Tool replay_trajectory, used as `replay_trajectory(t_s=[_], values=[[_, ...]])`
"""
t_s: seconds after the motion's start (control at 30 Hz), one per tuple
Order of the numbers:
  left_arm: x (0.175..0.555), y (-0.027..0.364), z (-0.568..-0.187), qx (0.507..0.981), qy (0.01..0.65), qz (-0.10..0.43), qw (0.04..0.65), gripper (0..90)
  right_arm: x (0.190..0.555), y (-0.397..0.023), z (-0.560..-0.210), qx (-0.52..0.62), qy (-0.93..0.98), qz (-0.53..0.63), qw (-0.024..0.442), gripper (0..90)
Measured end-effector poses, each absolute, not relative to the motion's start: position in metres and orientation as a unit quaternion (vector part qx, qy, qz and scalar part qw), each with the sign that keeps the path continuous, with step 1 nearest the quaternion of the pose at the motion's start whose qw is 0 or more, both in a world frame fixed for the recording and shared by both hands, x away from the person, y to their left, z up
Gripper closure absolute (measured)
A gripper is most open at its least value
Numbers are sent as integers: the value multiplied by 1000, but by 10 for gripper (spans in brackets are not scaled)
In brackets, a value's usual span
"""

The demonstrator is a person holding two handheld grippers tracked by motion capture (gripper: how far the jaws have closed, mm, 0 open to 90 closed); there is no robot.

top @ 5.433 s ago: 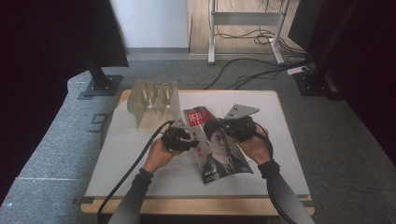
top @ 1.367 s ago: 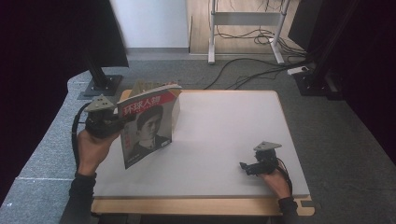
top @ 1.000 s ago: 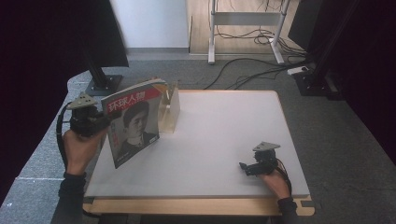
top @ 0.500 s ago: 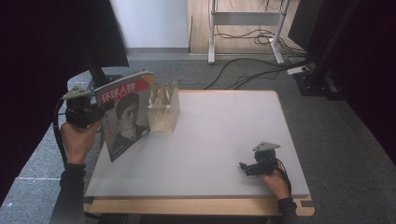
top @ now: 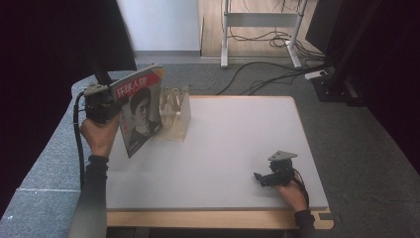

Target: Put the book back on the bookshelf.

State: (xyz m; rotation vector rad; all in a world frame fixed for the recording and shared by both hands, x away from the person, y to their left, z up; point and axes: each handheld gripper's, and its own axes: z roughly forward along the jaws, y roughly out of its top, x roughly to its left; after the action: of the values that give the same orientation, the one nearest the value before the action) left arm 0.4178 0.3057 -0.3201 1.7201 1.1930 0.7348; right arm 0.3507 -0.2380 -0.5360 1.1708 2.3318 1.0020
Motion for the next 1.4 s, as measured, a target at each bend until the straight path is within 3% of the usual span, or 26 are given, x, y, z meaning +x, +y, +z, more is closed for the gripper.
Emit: replay_trajectory(t_s=[0.2,0.37,0.6,0.9,1.4], values=[[426,305,-332,710,474,287,435,867,351,-238,-536,412,822,353,173,9],[427,313,-323,745,474,225,412,855,351,-238,-536,411,822,353,173,9],[426,315,-316,769,488,182,370,851,351,-238,-536,412,822,353,174,9],[424,313,-318,740,495,229,394,874,351,-238,-536,412,822,353,173,9],[437,315,-344,707,513,247,420,857,351,-238,-536,411,822,353,173,9]])
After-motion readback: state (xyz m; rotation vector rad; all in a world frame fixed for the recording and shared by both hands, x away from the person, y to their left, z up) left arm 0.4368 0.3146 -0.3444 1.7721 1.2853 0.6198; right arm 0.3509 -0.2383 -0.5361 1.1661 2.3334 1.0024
